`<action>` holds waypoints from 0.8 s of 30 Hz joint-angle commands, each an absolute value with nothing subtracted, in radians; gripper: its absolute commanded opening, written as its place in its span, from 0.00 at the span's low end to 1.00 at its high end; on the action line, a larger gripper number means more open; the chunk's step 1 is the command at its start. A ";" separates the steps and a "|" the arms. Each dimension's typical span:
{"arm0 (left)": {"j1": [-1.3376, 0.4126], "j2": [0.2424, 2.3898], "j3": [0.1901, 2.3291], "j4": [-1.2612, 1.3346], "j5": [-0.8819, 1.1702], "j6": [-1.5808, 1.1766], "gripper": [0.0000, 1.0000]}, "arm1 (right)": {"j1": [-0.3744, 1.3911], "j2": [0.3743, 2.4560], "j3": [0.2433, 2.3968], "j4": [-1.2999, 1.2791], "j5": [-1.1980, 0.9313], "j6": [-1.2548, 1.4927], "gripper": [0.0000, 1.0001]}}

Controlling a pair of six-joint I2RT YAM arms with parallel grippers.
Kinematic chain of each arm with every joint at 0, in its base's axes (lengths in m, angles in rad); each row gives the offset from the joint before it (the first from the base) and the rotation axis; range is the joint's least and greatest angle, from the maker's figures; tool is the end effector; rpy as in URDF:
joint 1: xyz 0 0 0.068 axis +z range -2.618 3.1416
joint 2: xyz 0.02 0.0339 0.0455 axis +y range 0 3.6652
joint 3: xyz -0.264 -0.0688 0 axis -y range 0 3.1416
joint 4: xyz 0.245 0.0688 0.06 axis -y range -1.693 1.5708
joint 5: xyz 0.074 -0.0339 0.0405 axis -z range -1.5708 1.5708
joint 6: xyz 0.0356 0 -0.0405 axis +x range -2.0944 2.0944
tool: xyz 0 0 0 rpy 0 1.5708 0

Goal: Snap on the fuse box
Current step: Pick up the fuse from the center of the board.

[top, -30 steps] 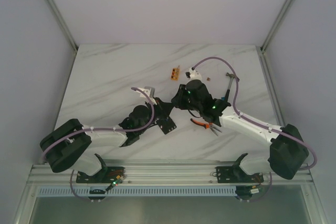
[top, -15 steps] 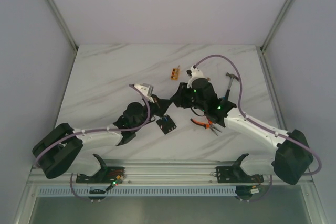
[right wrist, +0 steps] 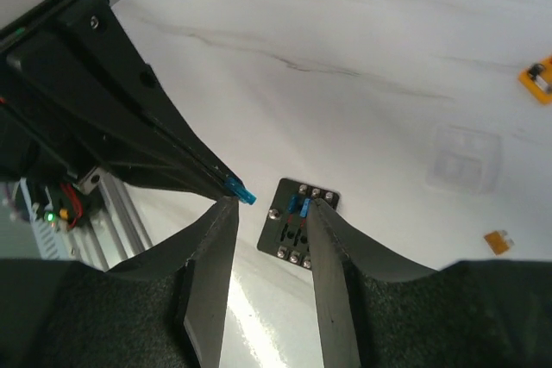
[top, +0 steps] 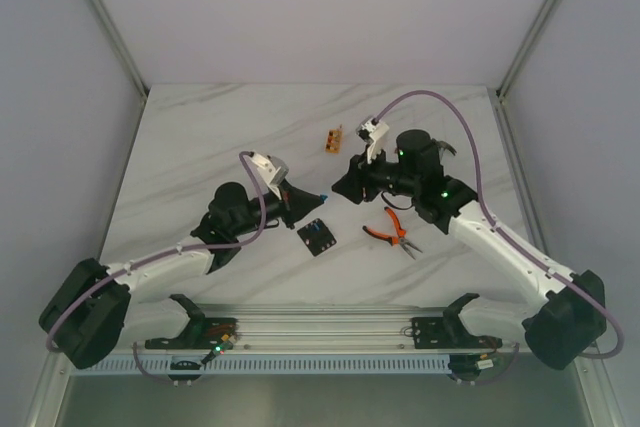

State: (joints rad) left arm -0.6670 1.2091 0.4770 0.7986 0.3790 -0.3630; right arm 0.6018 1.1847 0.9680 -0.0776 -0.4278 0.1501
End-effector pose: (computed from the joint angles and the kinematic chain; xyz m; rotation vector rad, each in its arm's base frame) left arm 0.1928 -0.1686 0.2484 0.5598 1.5138 -1.0962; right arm 0.2180 0.1676 0.3331 -0.7298 1.7979 0.9088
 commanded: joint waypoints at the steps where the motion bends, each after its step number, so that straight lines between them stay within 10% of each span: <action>1: -0.654 1.152 0.517 0.710 0.558 -0.245 0.00 | 0.575 1.166 1.016 -0.118 -0.645 0.026 0.44; 24: -0.652 1.111 0.580 0.675 0.738 -0.198 0.00 | 0.575 1.175 1.026 -0.162 -0.952 -0.104 0.38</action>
State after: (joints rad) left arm -0.6563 1.1271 0.5526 0.6334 0.6872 -0.2008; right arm 0.5732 1.1717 0.9958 -0.1570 -0.8925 -0.0769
